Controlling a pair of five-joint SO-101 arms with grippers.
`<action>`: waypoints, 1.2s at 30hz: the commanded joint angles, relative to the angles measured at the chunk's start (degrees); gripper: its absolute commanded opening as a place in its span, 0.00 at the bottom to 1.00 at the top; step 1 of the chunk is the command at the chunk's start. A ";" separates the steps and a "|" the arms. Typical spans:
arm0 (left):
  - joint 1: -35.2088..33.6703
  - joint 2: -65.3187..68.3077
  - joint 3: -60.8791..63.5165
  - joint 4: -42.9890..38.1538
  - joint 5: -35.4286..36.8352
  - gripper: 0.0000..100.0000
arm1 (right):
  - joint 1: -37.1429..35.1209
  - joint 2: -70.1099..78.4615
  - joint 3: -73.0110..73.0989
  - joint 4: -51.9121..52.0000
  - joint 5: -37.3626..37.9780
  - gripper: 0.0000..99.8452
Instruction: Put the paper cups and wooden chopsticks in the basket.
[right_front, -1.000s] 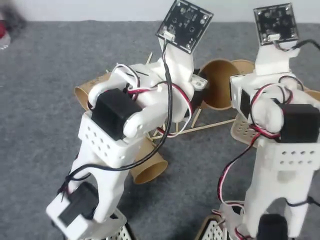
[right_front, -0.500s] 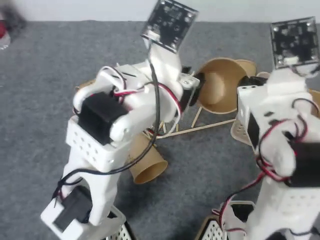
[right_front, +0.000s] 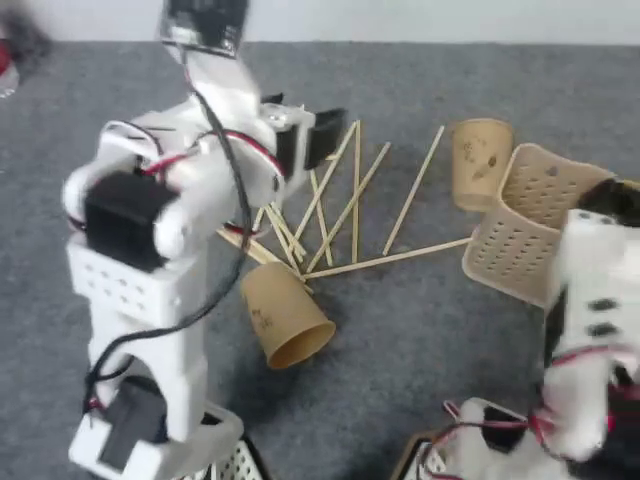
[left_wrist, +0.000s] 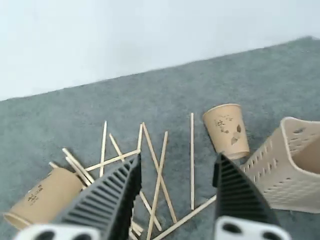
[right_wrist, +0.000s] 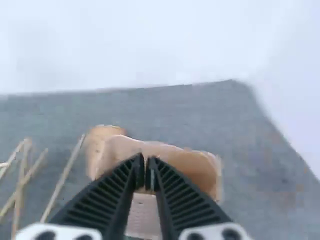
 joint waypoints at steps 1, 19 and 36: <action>-1.58 -1.41 -0.57 -0.26 0.18 0.23 | 5.85 0.13 -0.35 -0.04 0.26 0.01; -10.29 -1.67 -0.22 1.32 -3.34 0.23 | 3.03 3.21 1.49 5.85 0.26 0.01; -6.33 -3.25 10.42 1.32 -3.60 0.23 | -2.59 -6.90 20.13 6.37 -3.60 0.01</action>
